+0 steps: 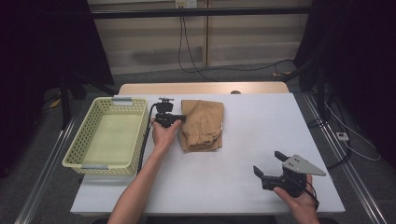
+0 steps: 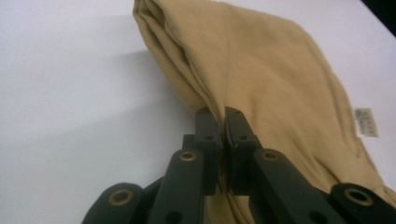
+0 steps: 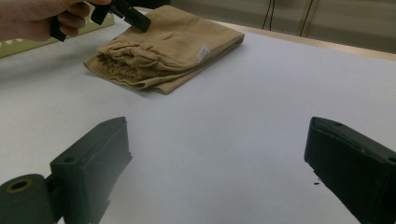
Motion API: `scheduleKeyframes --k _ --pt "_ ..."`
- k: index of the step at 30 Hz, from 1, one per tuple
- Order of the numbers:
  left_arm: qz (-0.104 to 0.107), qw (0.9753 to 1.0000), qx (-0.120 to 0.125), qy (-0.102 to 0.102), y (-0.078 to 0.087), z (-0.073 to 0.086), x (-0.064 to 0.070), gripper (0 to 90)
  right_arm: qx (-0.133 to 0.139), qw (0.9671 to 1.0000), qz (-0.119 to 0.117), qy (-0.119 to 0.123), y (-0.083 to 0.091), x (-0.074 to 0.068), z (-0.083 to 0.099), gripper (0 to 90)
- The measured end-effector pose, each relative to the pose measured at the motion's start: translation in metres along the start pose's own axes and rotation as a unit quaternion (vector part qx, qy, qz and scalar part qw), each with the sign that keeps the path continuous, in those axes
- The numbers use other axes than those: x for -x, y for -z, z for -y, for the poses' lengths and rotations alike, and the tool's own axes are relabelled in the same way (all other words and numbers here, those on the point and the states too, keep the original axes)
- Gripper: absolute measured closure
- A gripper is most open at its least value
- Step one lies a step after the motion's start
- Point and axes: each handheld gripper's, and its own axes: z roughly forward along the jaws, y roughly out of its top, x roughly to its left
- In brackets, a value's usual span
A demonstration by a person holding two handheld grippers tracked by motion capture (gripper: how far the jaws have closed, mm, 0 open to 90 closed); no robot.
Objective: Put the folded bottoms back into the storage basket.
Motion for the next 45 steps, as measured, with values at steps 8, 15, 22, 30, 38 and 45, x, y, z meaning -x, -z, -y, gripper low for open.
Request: scheduleKeyframes --k 8,15,22,30,38,45 --pt "0.02 0.9992 0.028 -0.017 0.018 -0.006 0.007 86.0 0.0 1.0 0.0 -0.001 0.0 0.0 0.0 6.7" --pt "0.032 0.9975 0.053 -0.034 0.031 -0.009 0.018 86.1 0.002 1.0 -0.001 0.0 0.0 0.0 0.0 6.7" --pt "0.047 0.9954 0.076 -0.035 0.047 -0.016 0.02 86.1 0.003 1.0 -0.002 -0.001 0.001 0.0 0.0 6.6" --pt "0.043 0.9944 0.083 -0.049 0.063 -0.02 0.021 86.1 0.004 1.0 -0.002 0.0 0.0 -0.001 0.0 6.5" --pt "0.037 0.9929 0.086 -0.072 0.08 -0.024 0.027 86.1 0.003 1.0 -0.002 0.0 0.0 -0.001 0.0 6.4" --pt "0.049 0.992 0.088 -0.076 0.092 -0.028 0.025 86.2 0.004 1.0 -0.003 0.0 0.0 -0.001 0.0 6.3"
